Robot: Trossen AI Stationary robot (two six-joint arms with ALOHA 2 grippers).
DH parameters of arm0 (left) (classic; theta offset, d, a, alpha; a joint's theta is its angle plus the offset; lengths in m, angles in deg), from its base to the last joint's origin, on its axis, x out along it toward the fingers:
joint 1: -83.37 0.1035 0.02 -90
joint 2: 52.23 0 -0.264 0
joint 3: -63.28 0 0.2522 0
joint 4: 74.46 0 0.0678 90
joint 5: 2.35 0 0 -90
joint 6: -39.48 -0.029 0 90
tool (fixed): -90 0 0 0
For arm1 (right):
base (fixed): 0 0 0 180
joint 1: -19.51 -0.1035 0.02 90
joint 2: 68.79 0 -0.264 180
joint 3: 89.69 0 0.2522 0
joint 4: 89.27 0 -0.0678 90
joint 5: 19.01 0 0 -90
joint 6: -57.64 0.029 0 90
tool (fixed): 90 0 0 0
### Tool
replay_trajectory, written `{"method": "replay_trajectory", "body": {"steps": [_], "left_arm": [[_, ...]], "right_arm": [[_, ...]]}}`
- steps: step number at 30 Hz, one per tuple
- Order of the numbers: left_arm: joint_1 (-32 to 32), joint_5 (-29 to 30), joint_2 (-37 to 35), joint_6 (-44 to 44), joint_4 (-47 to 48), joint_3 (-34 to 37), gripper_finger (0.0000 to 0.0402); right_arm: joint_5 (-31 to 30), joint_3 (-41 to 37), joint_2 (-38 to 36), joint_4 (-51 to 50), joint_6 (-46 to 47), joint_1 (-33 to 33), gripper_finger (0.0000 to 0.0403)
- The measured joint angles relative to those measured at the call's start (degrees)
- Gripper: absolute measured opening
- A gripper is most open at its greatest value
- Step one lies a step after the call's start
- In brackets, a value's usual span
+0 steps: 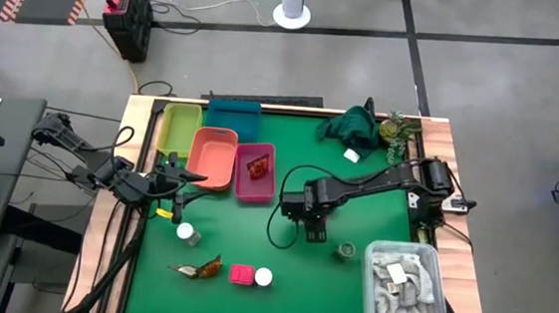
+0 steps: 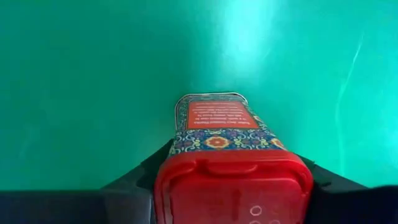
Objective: Sort spices by type
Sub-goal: Put the top red seasoning can into the orange bin
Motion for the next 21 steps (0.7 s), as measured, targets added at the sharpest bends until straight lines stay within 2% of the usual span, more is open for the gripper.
{"method": "replay_trajectory", "body": {"steps": [5, 10, 17, 21], "left_arm": [[0.00, 0.02, 0.00, -3.24, -0.06, 0.00, 0.0169], [0.00, 0.58, 0.00, -7.73, 0.01, 0.00, 0.0169], [0.01, 6.10, 0.02, -8.43, 4.20, 0.00, 0.0169], [2.40, 9.67, 0.62, -5.83, 2.96, 0.00, 0.0169]], "right_arm": [[0.00, 7.06, 0.00, -1.69, -3.20, 1.30, 0.0223], [-1.65, 15.60, -0.02, -2.15, -7.93, 6.26, 0.0223], [-2.01, 23.40, -0.07, -8.05, -10.30, 15.85, 0.0225], [-1.13, 24.72, -0.07, -3.78, -13.70, 17.82, 0.0225]]}}
